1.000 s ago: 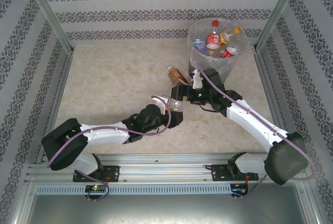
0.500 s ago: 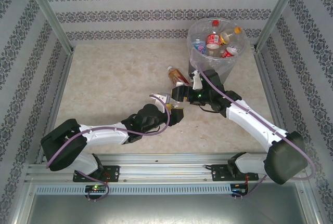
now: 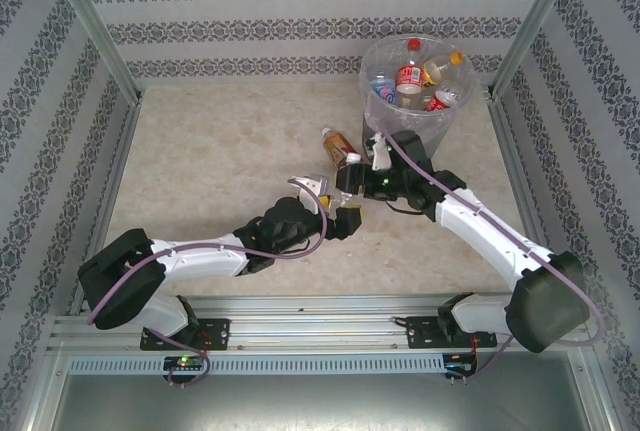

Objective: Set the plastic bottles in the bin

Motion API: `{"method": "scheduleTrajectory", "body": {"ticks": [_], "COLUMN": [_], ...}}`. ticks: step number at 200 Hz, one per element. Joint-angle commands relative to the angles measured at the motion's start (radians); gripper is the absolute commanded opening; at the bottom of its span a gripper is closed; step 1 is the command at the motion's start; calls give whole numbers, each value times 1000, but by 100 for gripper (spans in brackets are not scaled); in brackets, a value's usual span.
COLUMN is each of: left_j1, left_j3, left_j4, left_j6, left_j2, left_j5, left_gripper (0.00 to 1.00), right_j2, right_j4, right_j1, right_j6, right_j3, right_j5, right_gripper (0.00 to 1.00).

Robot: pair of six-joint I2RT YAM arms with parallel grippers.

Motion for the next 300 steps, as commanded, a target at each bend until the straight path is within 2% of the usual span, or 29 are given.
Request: {"method": "scheduleTrajectory", "body": {"ticks": [1, 39, 81, 130, 164, 208, 245, 277, 300], "left_j1": [1, 51, 107, 162, 193, 219, 245, 253, 256], "left_j3": [42, 57, 194, 331, 442, 565, 615, 670, 691], "left_j4": [-71, -168, -388, -486, -564, -604, -584, -600, -610], "left_j6": [-23, -115, -172, -194, -196, -203, -240, -247, -252], "left_j2": [-34, -43, 34, 180, 288, 403, 469, 526, 558], "left_j5": [25, 60, 73, 79, 76, 59, 45, 44, 37], "left_gripper": [100, 100, 100, 100, 100, 100, 100, 100, 100], "right_j2": [-46, -4, 119, 320, 441, 508, 506, 504, 501], "right_j4": [-71, -165, -185, -209, -254, -343, -393, -418, -424], "right_j1": [-70, -225, -358, -445, -468, -481, -489, -491, -491], "right_j6": [-88, -187, -212, -211, -234, -313, -354, -372, -379], "right_j3": [142, 378, 636, 892, 1016, 1081, 1069, 1071, 1073], "right_j5": [45, 89, 134, 171, 182, 222, 226, 242, 252], "right_gripper": [58, 58, 58, 58, 58, 58, 59, 65, 73]}}
